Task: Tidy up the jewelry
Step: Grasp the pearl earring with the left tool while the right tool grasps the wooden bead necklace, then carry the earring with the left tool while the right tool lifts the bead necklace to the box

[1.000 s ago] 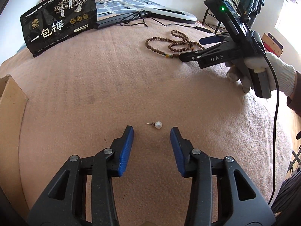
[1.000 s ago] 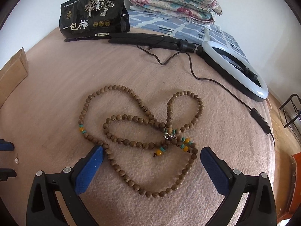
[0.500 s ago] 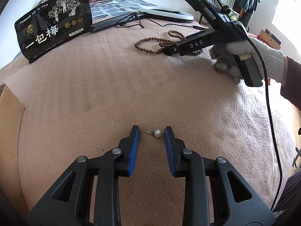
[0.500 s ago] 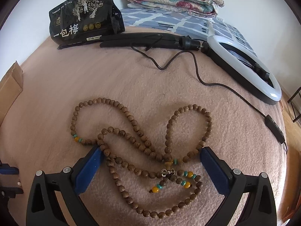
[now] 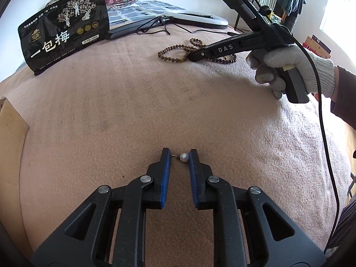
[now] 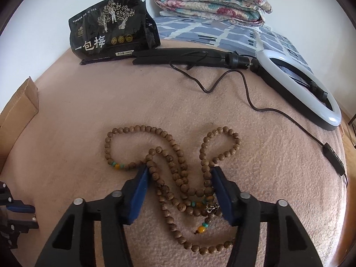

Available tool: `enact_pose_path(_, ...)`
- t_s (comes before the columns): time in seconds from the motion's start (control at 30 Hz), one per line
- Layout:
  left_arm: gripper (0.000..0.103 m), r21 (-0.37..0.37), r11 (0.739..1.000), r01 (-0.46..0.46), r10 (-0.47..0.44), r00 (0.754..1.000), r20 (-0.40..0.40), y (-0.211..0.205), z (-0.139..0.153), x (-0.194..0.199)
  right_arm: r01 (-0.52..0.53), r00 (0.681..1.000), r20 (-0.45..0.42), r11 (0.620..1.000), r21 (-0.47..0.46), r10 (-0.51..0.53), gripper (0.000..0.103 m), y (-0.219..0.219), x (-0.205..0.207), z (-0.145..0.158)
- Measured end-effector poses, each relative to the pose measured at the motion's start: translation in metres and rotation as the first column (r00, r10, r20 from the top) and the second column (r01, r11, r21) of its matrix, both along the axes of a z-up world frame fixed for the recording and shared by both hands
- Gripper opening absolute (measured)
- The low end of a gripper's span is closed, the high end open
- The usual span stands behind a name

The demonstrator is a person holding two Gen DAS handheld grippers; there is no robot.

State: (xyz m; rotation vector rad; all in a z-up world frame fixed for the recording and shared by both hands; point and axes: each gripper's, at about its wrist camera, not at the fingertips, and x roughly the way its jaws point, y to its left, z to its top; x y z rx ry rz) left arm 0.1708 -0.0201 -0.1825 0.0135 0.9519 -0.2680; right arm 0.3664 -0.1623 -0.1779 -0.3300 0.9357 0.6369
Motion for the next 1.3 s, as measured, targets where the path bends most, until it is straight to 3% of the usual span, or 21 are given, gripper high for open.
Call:
enact_pose_path(0.07,0.016,-0.010,1.000,-0.004,0.004,1.000,0.000,0.001,0.000,-0.001,-0.006,1.000,-0.012,1.000,0.012,0.006,0.030,0.002,-0.003,0.000)
enact_pose_path(0.2,0.015,0.002,1.000,0.001,-0.001,1.000,0.010,0.000,-0.001,-0.002,0.003,1.000,-0.015,1.000,0.014,-0.003,0.025,0.003,-0.010,0.001)
enact_pose_path(0.27,0.015,0.002,1.000,0.002,-0.002,1.000,0.010,0.001,-0.001,-0.002,0.008,1.000,-0.026,1.000,0.021,-0.007,0.019,0.001,-0.014,0.001)
enact_pose_path(0.87,0.015,-0.011,0.999,-0.030,0.030,1.000,0.005,0.006,0.007,-0.003,0.059,0.997,-0.053,0.995,0.084,-0.055,0.011,-0.016,-0.046,0.016)
enact_pose_path(1.3,0.015,-0.047,0.997,-0.056,0.059,0.996,0.060,0.014,0.045,-0.015,0.067,0.998,-0.026,0.988,0.137,-0.064,0.011,-0.016,-0.083,0.062)
